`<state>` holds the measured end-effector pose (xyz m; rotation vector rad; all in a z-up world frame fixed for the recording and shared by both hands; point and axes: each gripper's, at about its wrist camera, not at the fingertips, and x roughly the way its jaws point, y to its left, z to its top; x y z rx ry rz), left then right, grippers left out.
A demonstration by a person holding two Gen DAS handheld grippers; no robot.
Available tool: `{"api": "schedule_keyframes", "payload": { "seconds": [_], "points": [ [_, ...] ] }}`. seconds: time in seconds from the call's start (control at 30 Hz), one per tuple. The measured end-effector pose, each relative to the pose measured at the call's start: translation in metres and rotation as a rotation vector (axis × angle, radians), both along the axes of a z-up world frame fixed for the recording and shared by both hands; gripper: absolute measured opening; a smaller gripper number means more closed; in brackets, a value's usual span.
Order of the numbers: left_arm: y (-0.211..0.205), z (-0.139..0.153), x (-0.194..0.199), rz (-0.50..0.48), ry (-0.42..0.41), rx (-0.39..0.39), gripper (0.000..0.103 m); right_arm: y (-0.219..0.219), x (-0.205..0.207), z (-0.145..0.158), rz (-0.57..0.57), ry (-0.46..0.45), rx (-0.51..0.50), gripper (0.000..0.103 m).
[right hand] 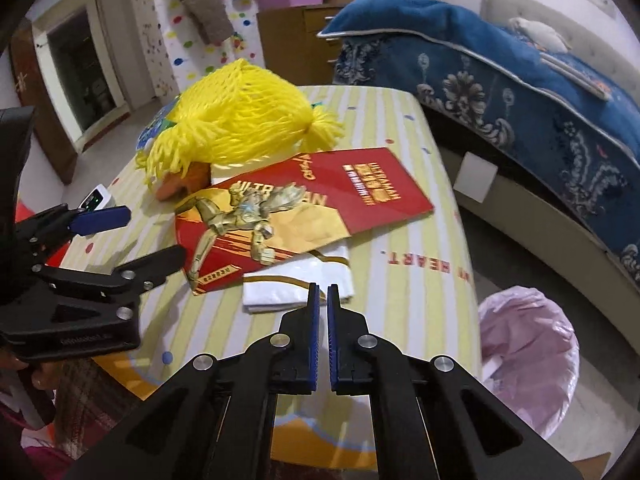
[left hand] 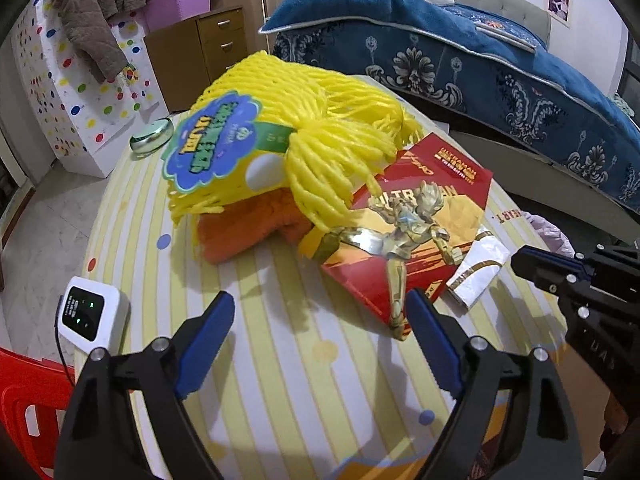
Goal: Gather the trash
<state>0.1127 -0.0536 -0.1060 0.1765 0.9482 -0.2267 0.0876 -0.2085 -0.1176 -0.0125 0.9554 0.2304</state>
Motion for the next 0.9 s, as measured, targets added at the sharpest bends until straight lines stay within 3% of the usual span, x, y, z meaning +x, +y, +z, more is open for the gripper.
{"api": "schedule_keyframes", "payload": {
  "seconds": [0.13,0.4,0.67,0.9],
  "points": [
    [-0.002,-0.006,0.007,-0.001,0.015,-0.010,0.081,0.004,0.006,-0.013,0.014,0.054,-0.016,0.003],
    [-0.011,-0.010,0.019,-0.031,0.041,-0.066,0.075,0.005,0.003,-0.014,0.022,0.047,-0.027,0.003],
    [-0.010,-0.010,0.020,-0.038,0.047,-0.077,0.074,-0.001,0.019,0.009,0.001,-0.033,0.020,0.003],
    [-0.012,-0.012,0.021,-0.052,0.056,-0.085,0.073,0.002,0.040,-0.016,0.001,0.036,0.019,0.003]
  ]
}}
